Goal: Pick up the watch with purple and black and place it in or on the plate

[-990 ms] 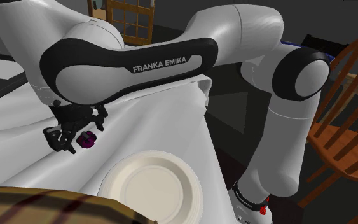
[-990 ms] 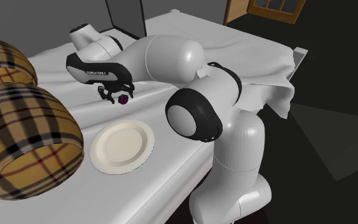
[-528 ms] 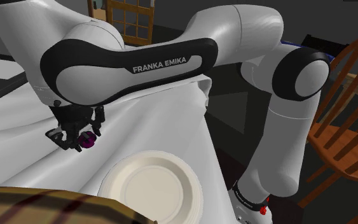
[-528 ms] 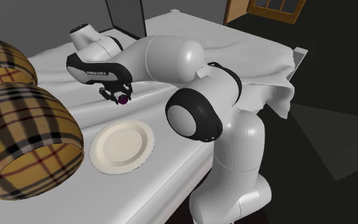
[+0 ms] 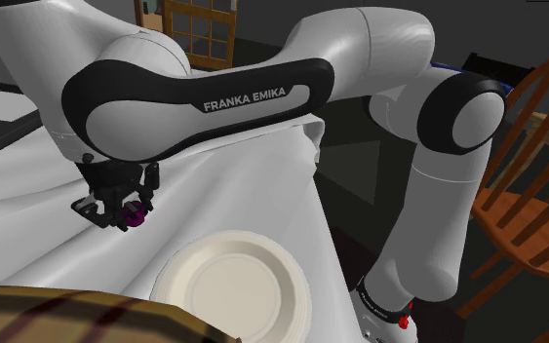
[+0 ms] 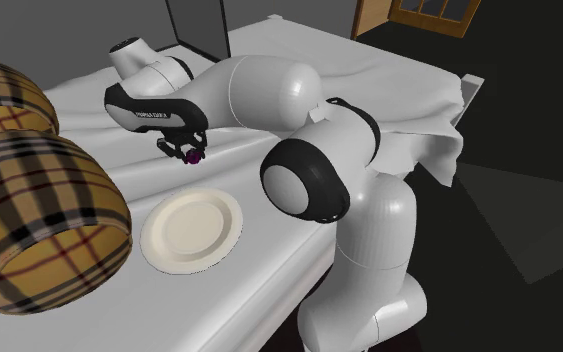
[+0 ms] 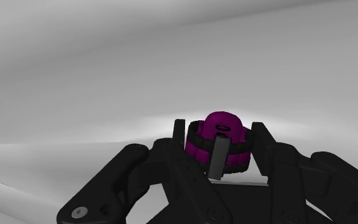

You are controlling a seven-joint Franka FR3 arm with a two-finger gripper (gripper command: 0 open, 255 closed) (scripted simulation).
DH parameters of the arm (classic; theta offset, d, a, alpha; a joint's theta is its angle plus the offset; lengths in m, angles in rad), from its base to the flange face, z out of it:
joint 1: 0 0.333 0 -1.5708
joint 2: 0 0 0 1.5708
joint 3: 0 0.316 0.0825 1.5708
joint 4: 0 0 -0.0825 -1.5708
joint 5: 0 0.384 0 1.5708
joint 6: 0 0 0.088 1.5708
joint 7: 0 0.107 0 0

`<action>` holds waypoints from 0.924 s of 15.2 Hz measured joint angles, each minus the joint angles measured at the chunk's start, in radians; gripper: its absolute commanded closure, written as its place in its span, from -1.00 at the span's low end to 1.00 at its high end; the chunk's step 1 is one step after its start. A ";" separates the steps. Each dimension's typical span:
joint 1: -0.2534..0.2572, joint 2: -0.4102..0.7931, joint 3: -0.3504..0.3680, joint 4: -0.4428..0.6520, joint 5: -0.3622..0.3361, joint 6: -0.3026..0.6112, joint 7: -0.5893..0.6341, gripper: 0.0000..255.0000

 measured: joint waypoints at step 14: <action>0.023 0.012 0.005 0.176 -0.003 -0.162 -0.023 1.00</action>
